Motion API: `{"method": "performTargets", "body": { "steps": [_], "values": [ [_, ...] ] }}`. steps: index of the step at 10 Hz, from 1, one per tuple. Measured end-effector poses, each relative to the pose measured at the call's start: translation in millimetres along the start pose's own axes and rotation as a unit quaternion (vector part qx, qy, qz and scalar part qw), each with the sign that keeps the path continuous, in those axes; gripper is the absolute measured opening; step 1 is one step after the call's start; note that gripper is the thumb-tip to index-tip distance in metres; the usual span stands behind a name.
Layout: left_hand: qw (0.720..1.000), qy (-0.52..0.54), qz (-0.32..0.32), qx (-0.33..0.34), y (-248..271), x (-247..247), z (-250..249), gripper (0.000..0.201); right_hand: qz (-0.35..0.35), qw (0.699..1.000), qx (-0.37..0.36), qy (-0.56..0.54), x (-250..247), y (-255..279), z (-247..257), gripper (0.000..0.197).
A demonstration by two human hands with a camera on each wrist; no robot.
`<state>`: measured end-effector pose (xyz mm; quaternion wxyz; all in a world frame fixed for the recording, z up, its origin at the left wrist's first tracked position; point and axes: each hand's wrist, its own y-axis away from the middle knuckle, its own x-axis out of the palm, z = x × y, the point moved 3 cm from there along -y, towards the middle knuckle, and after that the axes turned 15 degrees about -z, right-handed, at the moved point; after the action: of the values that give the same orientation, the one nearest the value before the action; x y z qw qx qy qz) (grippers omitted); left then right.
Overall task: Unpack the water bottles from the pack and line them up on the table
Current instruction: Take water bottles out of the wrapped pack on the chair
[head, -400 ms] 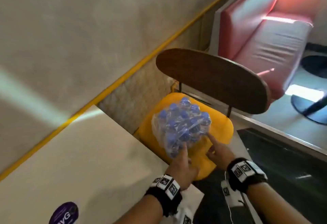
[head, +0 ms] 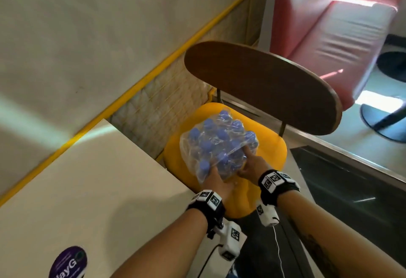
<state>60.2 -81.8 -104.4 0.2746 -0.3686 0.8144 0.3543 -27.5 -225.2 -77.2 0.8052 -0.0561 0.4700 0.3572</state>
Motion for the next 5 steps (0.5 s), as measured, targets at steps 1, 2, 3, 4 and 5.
{"method": "performTargets", "body": {
  "steps": [1, 2, 3, 4, 5],
  "values": [
    [0.998, -0.026, -0.036, 0.051, -10.5, -4.3, -12.0, 0.062, -0.028, 0.999, 0.018, -0.017, -3.6, -10.2, 3.2, 0.095],
    [0.868, 0.35, 0.257, 0.24, -7.3, 5.1, -17.0, 0.052, -0.041, 0.999, -0.012, -0.015, -5.2, -9.3, 9.6, 0.093],
    [0.847, 0.295, 0.392, 0.203, -5.2, 18.7, -15.1, 0.091, -0.059, 0.996, -0.032, -0.067, -2.6, 5.0, 5.0, 0.087],
    [0.982, -0.053, 0.081, 0.163, 34.4, -19.6, -32.3, 0.078, -0.084, 0.989, -0.062, -0.103, -6.6, 18.4, -1.8, 0.078],
    [0.987, -0.031, 0.035, 0.154, 55.6, -40.9, -32.6, 0.062, -0.081, 0.985, -0.082, -0.125, -8.5, 34.4, -2.0, 0.077]
  ]
}}
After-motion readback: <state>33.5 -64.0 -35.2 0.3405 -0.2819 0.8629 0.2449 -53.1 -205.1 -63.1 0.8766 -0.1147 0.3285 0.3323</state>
